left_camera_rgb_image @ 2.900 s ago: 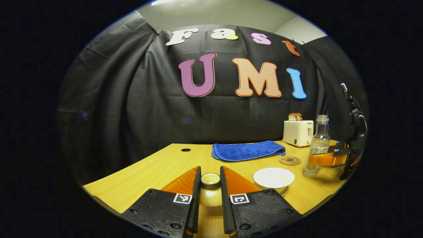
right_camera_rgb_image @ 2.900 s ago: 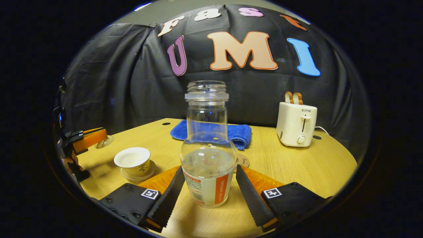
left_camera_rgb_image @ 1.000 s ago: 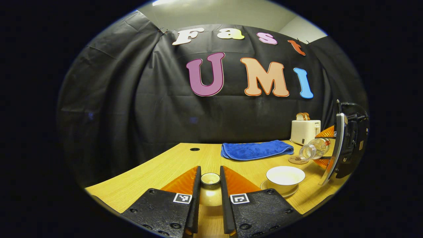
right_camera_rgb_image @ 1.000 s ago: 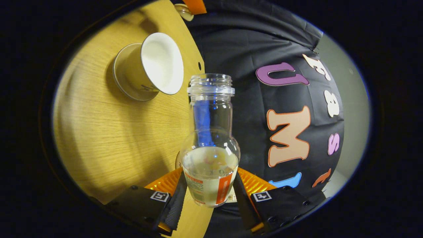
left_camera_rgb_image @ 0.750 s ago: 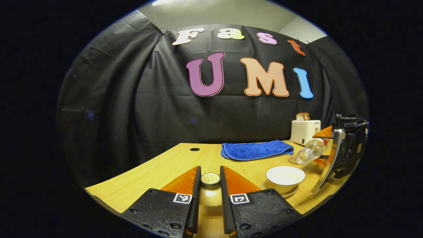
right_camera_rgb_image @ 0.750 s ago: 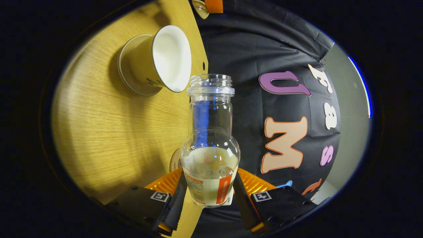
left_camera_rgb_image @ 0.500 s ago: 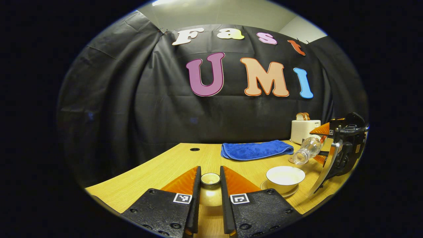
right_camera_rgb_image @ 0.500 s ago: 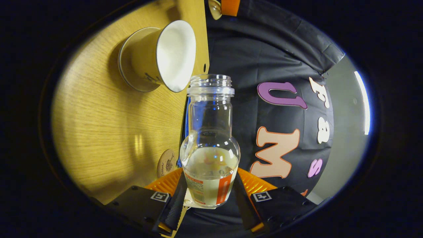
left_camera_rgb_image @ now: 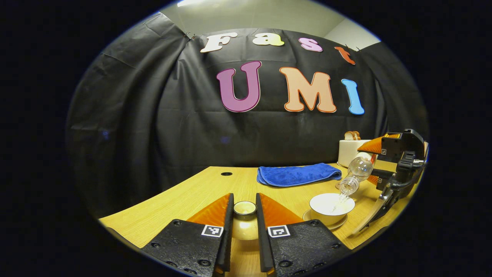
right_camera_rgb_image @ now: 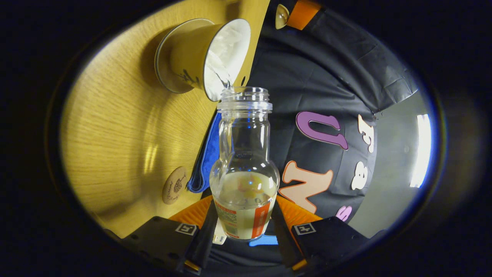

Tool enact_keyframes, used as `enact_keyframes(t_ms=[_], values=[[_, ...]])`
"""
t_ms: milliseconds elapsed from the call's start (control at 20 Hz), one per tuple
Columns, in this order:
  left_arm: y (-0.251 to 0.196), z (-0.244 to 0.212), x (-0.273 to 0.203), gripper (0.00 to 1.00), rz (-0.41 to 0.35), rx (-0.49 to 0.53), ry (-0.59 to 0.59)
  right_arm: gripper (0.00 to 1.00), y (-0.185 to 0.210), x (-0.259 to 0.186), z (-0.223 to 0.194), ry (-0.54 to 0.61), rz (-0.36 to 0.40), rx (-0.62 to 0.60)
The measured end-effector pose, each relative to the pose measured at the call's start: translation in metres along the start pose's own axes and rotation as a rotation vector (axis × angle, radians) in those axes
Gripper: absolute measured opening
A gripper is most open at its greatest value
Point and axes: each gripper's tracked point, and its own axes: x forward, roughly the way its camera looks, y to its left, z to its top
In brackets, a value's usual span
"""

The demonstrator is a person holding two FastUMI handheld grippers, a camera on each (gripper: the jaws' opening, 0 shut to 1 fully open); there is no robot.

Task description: Open the teacup lid with one hand, grasp the water bottle and pour water into the teacup with the other hand; after pouring, place the water bottle on the coaster and then close the teacup lid.

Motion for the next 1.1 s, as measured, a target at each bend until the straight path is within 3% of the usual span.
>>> enact_keyframes(t_ms=[550, 750, 850, 1100], values=[[0.001, 0.001, 0.0, 0.27, 0.001, 0.003, 0.002, 0.75, -0.073, 0.006, -0.003, -0.039, -0.205, -0.141], [0.001, 0.001, 0.0, 0.28, 0.002, 0.004, 0.003, 0.75, -0.078, 0.004, 0.001, -0.059, -0.238, -0.177], [0.002, 0.002, 0.0, 0.27, 0.002, 0.004, 0.002, 0.77, -0.064, 0.004, 0.001, -0.06, -0.201, -0.144], [0.001, 0.002, 0.0, 0.27, 0.002, 0.004, 0.003, 0.78, -0.014, 0.0, 0.004, -0.048, -0.034, 0.094]])
